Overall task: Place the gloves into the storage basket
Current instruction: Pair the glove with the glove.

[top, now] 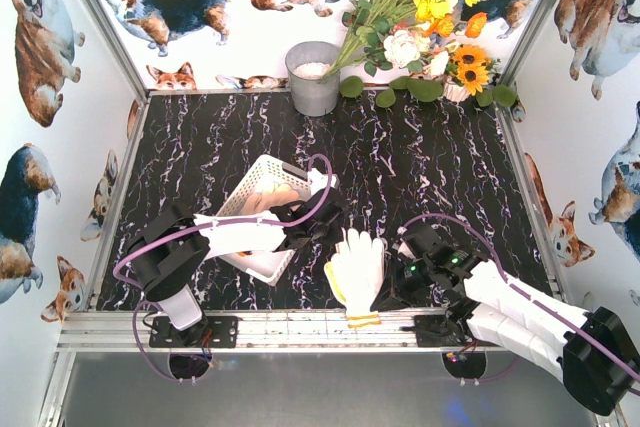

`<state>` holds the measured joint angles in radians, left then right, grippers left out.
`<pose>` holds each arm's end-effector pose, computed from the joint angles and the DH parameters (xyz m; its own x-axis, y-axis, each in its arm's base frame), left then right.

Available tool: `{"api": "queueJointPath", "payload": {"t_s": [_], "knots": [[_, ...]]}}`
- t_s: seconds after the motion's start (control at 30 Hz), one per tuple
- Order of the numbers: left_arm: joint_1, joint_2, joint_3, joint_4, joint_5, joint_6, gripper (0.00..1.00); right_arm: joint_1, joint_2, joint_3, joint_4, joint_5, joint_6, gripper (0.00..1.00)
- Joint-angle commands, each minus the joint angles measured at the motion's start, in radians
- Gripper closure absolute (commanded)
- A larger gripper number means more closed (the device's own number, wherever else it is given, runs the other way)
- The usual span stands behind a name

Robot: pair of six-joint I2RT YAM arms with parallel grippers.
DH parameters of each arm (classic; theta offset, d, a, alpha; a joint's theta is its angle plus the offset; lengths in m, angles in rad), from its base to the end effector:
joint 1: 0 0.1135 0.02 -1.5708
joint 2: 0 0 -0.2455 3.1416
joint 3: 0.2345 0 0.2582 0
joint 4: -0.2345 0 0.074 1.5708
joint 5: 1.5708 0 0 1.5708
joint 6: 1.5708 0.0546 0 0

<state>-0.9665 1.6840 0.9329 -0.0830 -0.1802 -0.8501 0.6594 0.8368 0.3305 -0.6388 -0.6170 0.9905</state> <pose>0.2115 -0.2891 0.1353 -0.8346 -0.0922 -0.5431 0.1729 0.8922 -0.4172 0.1017 0.1188 0.1185 -0.9705 0.1108 0.2143 0.2245 0.7398 0.6343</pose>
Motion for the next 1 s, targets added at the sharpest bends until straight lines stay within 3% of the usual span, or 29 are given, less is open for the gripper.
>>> {"api": "queueJointPath", "payload": {"t_s": [0.0, 0.3, 0.97], "knots": [[0.005, 0.009, 0.012, 0.006, -0.016, -0.005, 1.00, 0.008, -0.004, -0.004, -0.011, -0.068, -0.023, 1.00], [0.004, 0.007, 0.000, 0.004, -0.012, -0.016, 1.00, 0.008, 0.002, 0.003, -0.062, -0.058, -0.060, 1.00], [0.005, 0.067, 0.004, 0.017, -0.018, 0.000, 1.00, 0.008, 0.116, -0.021, 0.009, 0.013, -0.082, 1.00]]}}
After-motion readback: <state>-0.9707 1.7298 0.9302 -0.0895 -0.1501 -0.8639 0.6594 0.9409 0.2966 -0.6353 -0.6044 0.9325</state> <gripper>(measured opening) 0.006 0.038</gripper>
